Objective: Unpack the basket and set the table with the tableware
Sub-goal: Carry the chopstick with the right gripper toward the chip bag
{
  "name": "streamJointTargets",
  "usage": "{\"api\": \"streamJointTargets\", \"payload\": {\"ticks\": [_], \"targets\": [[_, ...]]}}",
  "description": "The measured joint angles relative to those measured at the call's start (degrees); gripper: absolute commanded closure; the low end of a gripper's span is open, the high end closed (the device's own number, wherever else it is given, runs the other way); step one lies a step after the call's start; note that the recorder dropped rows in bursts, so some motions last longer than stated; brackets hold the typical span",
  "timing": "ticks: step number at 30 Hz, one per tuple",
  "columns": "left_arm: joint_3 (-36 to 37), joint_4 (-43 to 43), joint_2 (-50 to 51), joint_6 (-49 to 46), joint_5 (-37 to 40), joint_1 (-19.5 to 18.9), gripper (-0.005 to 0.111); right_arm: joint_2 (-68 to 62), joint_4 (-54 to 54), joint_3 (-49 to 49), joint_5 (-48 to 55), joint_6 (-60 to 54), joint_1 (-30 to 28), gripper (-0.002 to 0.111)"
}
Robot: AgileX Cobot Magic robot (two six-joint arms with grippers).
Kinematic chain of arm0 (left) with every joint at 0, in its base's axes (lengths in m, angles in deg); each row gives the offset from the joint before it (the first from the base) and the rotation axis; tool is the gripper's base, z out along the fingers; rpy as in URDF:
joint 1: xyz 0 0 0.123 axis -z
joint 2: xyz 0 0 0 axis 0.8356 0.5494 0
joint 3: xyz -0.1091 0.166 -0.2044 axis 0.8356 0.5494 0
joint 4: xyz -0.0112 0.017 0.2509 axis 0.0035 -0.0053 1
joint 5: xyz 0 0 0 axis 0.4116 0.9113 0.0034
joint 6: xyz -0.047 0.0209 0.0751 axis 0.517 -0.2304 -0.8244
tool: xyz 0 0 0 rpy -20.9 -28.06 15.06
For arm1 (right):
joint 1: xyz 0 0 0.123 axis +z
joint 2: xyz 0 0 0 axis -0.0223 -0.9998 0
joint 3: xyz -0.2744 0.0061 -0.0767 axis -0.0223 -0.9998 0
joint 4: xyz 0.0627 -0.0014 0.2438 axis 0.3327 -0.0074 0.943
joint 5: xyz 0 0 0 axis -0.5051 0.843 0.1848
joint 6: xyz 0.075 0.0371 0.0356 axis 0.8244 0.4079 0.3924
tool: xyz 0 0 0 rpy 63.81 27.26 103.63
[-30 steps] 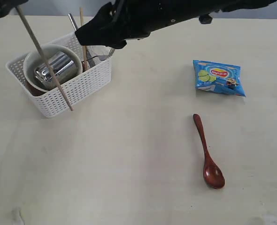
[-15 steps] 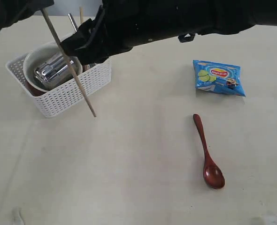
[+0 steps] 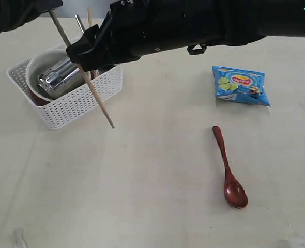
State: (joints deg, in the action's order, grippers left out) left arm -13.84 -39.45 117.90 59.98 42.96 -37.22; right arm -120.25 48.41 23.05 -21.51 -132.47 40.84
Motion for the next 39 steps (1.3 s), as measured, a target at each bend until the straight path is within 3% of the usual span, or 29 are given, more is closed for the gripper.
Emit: {"api": "streamJointTargets", "payload": {"ticks": [8, 16, 17, 19, 22, 24, 27, 29, 31, 34, 39], "targets": [[0.0, 0.0, 0.0, 0.0, 0.0, 0.0, 0.107, -2.4, 6.2, -0.1, 2.7, -4.7, 0.0, 0.056], [0.0, 0.0, 0.0, 0.0, 0.0, 0.0, 0.106, -2.6, 6.9, -0.1, 7.5, -5.2, 0.0, 0.108], [0.0, 0.0, 0.0, -0.4, 0.0, 0.0, 0.106, -2.6, 6.9, -0.1, 7.6, -5.2, 0.0, 0.109], [0.0, -0.2, 0.0, -1.2, -0.1, 0.0, 0.097, -2.6, 7.0, -0.1, 7.8, -5.2, 0.0, 0.109], [0.0, -0.2, 0.0, -2.0, -0.1, 0.0, 0.073, -2.6, 7.1, -0.1, 8.1, -4.5, 0.0, 0.109], [0.0, -0.2, 0.0, -2.8, -0.1, 0.0, 0.066, -2.6, 6.9, -0.1, 6.0, -2.6, 0.1, 0.109], [0.0, -0.2, 0.0, -4.7, -0.1, 0.0, 0.058, -2.6, -2.7, -0.1, -4.7, 9.4, -0.1, 0.109], [0.0, -0.2, 0.0, -5.7, -0.1, 0.0, 0.049, -2.4, -14.8, -0.1, -6.8, 24.1, -3.1, 0.109], [0.0, 1.1, 0.0, -6.0, 0.0, 0.0, 0.041, -1.6, -29.2, -0.1, -3.2, 41.1, -9.2, 0.109], [0.0, 3.3, 0.0, -6.2, 1.6, 0.0, 0.039, -0.6, -48.0, -0.1, 6.7, 62.3, -21.1, 0.109], [0.0, 5.3, 0.0, -6.2, 3.4, 0.0, 0.039, -0.6, -53.6, -2.2, 14.3, 70.2, -29.6, 0.109]]}}
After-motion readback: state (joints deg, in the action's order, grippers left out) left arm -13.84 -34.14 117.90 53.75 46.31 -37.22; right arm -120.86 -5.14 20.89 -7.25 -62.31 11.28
